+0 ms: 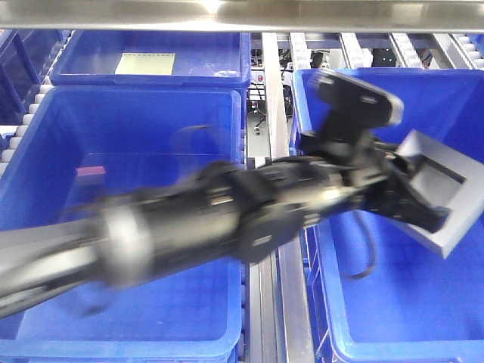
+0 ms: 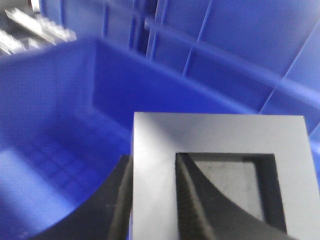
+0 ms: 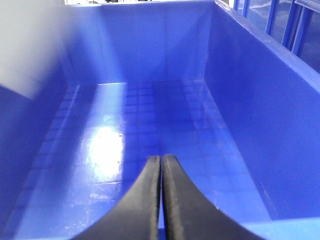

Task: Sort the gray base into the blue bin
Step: 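Swing the left arm over the blue bin farther from the left gripper, then open the left gripper to drop the gray block into the bin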

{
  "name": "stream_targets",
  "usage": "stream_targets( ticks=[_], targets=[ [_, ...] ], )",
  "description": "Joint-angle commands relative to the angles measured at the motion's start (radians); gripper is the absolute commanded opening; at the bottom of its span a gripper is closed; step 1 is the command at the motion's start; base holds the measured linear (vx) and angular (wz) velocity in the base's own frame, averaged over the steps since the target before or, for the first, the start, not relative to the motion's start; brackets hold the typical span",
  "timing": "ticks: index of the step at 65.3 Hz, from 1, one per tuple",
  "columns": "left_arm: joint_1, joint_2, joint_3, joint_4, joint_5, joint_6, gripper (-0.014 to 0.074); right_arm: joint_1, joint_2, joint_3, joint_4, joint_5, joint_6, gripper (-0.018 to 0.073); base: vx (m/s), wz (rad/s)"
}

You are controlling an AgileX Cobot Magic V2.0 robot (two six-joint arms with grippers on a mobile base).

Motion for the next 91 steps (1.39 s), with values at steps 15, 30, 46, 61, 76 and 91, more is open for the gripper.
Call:
stream_targets(
  ticks=[15,30,46,61,76,91],
  targets=[
    [-0.004,0.198,-0.366,-0.007,0.22,-0.006,-0.0006,0.0,-0.002,0.002,-0.006,-0.067,-0.007,-0.0005,0.0,0.0],
    [-0.004,0.284,-0.412,-0.008,0.33,-0.006,-0.0002,0.0,-0.002,0.002,-0.006,-0.067,-0.007,-0.0005,0.0,0.0],
    [-0.004,0.32,-0.412,-0.008,0.367,-0.005,0.0023,0.0,-0.002,0.002,-0.006,-0.067,-0.007,-0.0005,0.0,0.0],
    [-0.004,0.334,-0.412,-0.009,0.397,-0.005,0.0167,0.0,-0.002,0.002,-0.006,-0.067,-0.007,-0.0005,0.0,0.0],
    [-0.004,0.319,-0.412,-0.009,0.4,-0.005,0.0359,0.0,-0.002,0.002,-0.006,-0.067,-0.007,-0.0005,0.0,0.0],
    [-0.004,0.271,-0.412,-0.014,0.408,-0.006,0.0383,0.0,-0.002,0.002,-0.006,-0.067,-0.007,-0.0005,0.0,0.0]
  ],
)
